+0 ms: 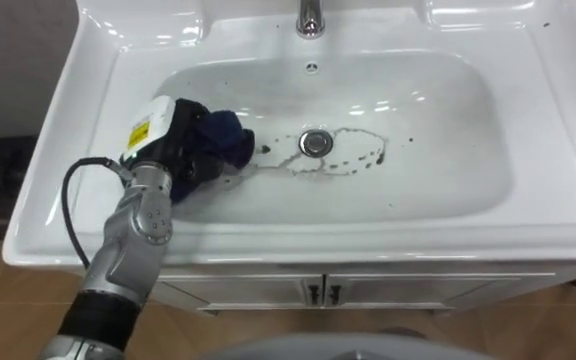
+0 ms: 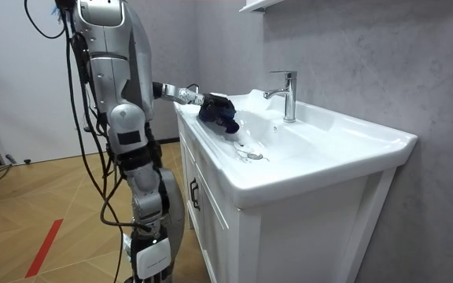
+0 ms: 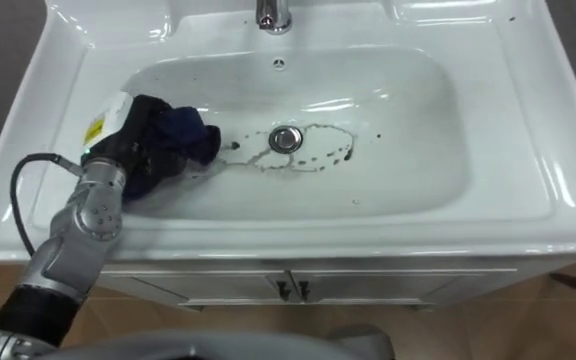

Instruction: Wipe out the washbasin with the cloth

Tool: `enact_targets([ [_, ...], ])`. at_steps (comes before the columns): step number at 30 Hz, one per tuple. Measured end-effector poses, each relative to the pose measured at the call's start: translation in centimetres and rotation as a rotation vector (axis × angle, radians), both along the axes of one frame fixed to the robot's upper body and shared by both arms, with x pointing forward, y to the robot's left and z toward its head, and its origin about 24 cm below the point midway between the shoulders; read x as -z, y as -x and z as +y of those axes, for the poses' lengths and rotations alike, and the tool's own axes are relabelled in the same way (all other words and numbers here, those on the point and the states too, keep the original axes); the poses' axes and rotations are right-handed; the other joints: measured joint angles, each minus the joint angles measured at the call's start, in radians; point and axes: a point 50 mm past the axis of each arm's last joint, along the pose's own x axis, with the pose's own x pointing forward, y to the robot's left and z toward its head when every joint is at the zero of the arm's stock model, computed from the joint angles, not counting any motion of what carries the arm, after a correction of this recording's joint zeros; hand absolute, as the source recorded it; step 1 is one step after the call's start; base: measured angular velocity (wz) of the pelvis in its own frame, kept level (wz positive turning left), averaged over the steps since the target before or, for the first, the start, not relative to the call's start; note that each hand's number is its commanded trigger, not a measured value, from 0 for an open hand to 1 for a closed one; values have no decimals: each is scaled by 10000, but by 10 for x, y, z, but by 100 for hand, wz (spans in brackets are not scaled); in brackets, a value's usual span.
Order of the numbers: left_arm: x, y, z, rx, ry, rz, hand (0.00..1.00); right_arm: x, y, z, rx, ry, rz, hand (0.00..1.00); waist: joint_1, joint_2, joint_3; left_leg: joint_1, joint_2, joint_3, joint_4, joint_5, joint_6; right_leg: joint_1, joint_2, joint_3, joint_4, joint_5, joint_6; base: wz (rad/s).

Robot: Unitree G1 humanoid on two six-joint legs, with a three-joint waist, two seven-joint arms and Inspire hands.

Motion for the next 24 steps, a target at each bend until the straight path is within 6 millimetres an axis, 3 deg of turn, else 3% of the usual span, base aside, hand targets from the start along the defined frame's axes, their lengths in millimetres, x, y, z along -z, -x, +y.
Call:
enact_targets([
  [5, 16, 0, -6, 423, -418, 845, 100, 0, 0, -1, 11, 243, -34, 0, -40, 24, -51, 13, 28, 120, 7, 0, 0, -24, 32, 128, 19, 5, -8, -8],
  [17, 28, -2, -4, 738, -1531, 1754, 100, -3, -2, -9, 1113, 690, -209, 0, -103, 110, -114, 115, 121, 269, -6, 13, -26, -89, 150, 314, 43, 48, -93, -4],
  [24, 34, -2, 2, 555, -1733, 2147, 100, -3, 4, -11, 1530, 807, 31, 0, -51, -81, -140, 297, 132, 460, -44, 21, -38, -250, 115, 381, 466, -148, -163, -10],
])
